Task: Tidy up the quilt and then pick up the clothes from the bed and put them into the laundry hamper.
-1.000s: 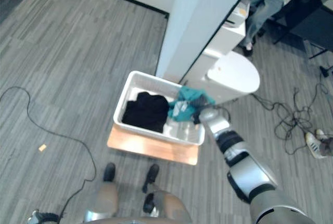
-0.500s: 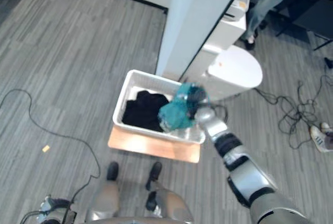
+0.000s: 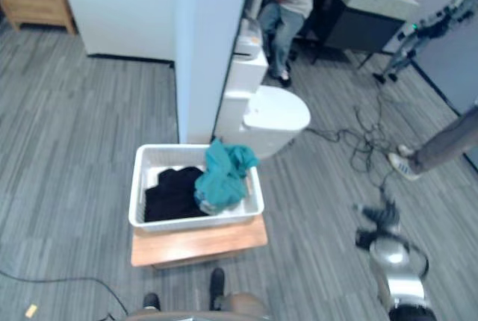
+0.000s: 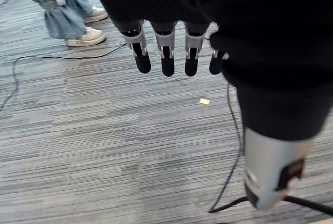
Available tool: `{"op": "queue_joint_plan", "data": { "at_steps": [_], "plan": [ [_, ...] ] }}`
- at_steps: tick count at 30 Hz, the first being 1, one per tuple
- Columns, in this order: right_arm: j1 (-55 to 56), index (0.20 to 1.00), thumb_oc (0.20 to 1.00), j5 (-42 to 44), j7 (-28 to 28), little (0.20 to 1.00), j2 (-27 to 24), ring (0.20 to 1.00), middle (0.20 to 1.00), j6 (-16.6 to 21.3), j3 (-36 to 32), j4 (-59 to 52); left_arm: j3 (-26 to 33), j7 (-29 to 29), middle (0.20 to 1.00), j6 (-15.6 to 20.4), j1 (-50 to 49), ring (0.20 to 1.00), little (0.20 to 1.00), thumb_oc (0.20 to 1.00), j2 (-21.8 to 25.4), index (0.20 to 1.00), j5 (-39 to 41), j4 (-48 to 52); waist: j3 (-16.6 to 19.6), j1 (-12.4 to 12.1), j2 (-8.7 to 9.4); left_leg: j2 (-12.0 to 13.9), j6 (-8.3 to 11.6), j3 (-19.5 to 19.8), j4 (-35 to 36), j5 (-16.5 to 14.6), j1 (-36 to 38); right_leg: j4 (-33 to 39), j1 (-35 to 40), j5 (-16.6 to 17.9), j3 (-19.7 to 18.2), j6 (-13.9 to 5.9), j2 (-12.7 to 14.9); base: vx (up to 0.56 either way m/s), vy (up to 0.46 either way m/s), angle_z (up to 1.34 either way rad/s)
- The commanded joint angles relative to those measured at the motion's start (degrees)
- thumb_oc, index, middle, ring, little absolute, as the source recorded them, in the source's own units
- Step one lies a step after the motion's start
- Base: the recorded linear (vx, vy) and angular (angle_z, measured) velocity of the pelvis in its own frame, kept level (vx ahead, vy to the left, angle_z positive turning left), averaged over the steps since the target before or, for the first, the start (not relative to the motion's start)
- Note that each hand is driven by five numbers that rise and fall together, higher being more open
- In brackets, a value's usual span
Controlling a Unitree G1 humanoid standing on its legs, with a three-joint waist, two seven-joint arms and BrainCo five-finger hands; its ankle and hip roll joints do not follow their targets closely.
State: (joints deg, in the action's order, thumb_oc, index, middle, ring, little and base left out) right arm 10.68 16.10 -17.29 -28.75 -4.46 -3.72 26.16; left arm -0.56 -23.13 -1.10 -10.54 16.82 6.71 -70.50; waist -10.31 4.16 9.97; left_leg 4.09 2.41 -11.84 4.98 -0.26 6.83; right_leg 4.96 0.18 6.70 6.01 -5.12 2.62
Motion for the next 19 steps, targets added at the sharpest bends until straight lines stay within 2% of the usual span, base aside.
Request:
{"op": "queue_joint_plan", "data": {
  "at_steps": [1, 2, 3, 5, 6, 7, 9, 10, 11, 13, 14, 19],
  "plan": [
    [-2.34, 1.0, 1.0, 2.22, 3.18, 1.0, 4.63, 1.0, 1.0, 4.29, 4.89, 8.31, -1.41, 5.36, 1.0, 8.47, 0.48, 1.0, 1.0, 1.0, -1.71, 1.0, 2.14, -1.71, 0.43, -0.51, -2.71, 0.49, 1.1, 2.26, 0.02, 0.95, -2.86, 0.04, 3.54, -1.61, -0.03, -5.1, 3.36, -0.02, 0.043, -0.05],
    [-2.45, 1.0, 1.0, 1.49, 3.12, 1.0, 5.0, 1.0, 1.0, 3.82, 5.03, 9.14, -1.68, 5.36, 1.0, 8.8, 0.58, 1.0, 1.0, 1.0, -1.75, 1.0, 2.25, -1.69, 0.36, -0.52, -2.81, 0.45, 1.09, 2.27, 0.02, 0.88, -2.73, 0.04, 3.66, -1.67, -0.01, -5.09, 3.38, -0.03, 0.077, -0.11],
    [-2.9, 1.0, 1.0, 0.57, 2.42, 1.0, 6.75, 1.0, 1.0, 5.88, 6.75, 16.15, -2.6, 5.87, 1.0, 9.61, 1.16, 1.0, 1.0, 1.0, -2.17, 1.0, 2.82, -1.73, 0.24, -0.78, -3.6, 0.14, 0.97, 2.4, 0.02, 0.76, -2.43, 0.04, 4.0, -1.73, 0.1, -4.96, 3.48, -0.02, 0.06, -0.06],
    [-4.78, 1.0, 1.0, 0.1, 1.82, 1.0, 10.01, 1.0, 1.0, 5.91, 8.82, 27.79, -4.53, 6.76, 1.0, 11.3, 2.53, 1.0, 1.0, 1.0, -3.09, 1.0, 3.82, -2.63, 0.2, -1.43, -4.8, -0.35, 0.68, 2.8, 0.02, 0.44, -1.94, 0.04, 4.56, -2.0, 0.3, -4.73, 3.61, -0.03, 0.072, 0.07],
    [-5.04, 1.0, 1.0, -0.52, 1.57, 1.0, 10.47, 1.0, 1.0, 7.64, 9.0, 29.97, -4.8, 6.78, 1.0, 11.46, 2.67, 1.0, 1.0, 1.0, -3.21, 1.0, 3.94, -2.78, 0.17, -1.5, -4.94, -0.4, 0.65, 2.84, 0.02, 0.41, -1.86, 0.04, 4.65, -2.03, 0.32, -4.69, 3.62, -0.04, 0.083, 0.1],
    [-6.62, 1.0, 1.0, -0.98, 1.64, 1.0, 13.07, 1.0, 1.0, 4.19, 10.13, 38.17, -6.27, 7.51, 1.0, 13.32, 3.66, 1.0, 1.0, 1.0, -3.98, 1.0, 3.84, -3.71, 0.23, -2.02, -5.98, -0.71, 0.5, 3.18, 0.02, 0.31, -1.5, 0.04, 5.07, -2.19, 0.47, -4.45, 3.64, -0.03, 0.076, 0.09],
    [-7.07, 1.0, 1.0, -2.81, 1.1, 1.0, 15.2, 1.0, 1.0, 3.25, 10.64, 44.81, -7.61, 8.06, 1.0, 14.02, 4.45, 1.0, 1.0, 1.0, -4.65, 1.0, 3.16, -3.83, 0.51, -2.41, -7.1, -1.03, 0.39, 3.64, 0.02, 0.29, -1.23, 0.04, 5.4, -2.23, 0.66, -4.22, 3.66, -0.02, 0.083, 0.06],
    [-6.98, 1.0, 1.0, -3.04, 1.56, 1.0, 16.06, 1.0, 1.0, 3.92, 10.76, 46.05, -8.44, 8.19, 1.0, 14.11, 4.73, 1.0, 1.0, 1.0, -4.91, 1.0, 3.31, -3.68, 0.57, -2.36, -7.64, -1.24, 0.28, 3.91, 0.02, 0.22, -1.09, 0.04, 5.53, -2.23, 0.74, -4.17, 3.7, -0.01, 0.081, 0.06],
    [-6.93, 1.0, 1.0, -5.84, 4.97, 1.0, 16.79, 1.0, 1.0, 4.71, 11.18, 46.03, -9.05, 8.03, 1.0, 14.29, 4.92, 1.0, 1.0, 1.0, -5.28, 1.0, 3.37, -3.53, 0.67, -2.2, -8.16, -1.45, 0.15, 4.14, 0.02, 0.15, -0.91, 0.04, 5.66, -2.28, 0.75, -4.08, 3.72, 0.0, 0.082, 0.12],
    [-7.31, 1.0, 1.0, -11.55, 2.93, 1.0, 18.45, 1.0, 1.0, 5.24, 14.18, 44.34, -9.23, 7.89, 1.0, 13.87, 4.82, 1.0, 1.0, 1.0, -5.64, 1.0, 2.68, -2.78, 0.9, -2.02, -8.66, -1.83, -0.09, 4.34, 0.02, 0.05, -0.61, 0.04, 5.89, -2.33, 0.53, -3.99, 3.81, 0.01, 0.063, 0.11],
    [-7.41, 1.0, 1.0, -10.95, 2.49, 1.0, 17.91, 1.0, 1.0, 5.51, 16.15, 43.69, -9.19, 8.14, 1.0, 13.88, 4.73, 1.0, 1.0, 1.0, -5.53, 1.0, 1.87, -2.45, 1.08, -1.93, -8.77, -1.92, -0.14, 4.39, 0.02, -0.04, -0.54, 0.04, 6.01, -2.38, 0.61, -4.03, 3.9, 0.0, 0.029, 0.03],
    [-9.19, 1.0, 1.0, -8.9, 5.3, 1.0, 14.19, 1.0, 1.0, 4.07, 16.89, 42.53, -11.31, 8.07, 1.0, 14.81, 4.11, 1.0, 1.0, 1.0, -4.35, 1.0, 1.16, -1.81, 1.43, -1.91, -8.95, -1.96, -0.17, 4.81, 0.02, -0.11, -0.67, 0.04, 5.91, -2.7, 0.66, -3.77, 3.71, 0.0, 0.0, 0.0]
  ]
}}
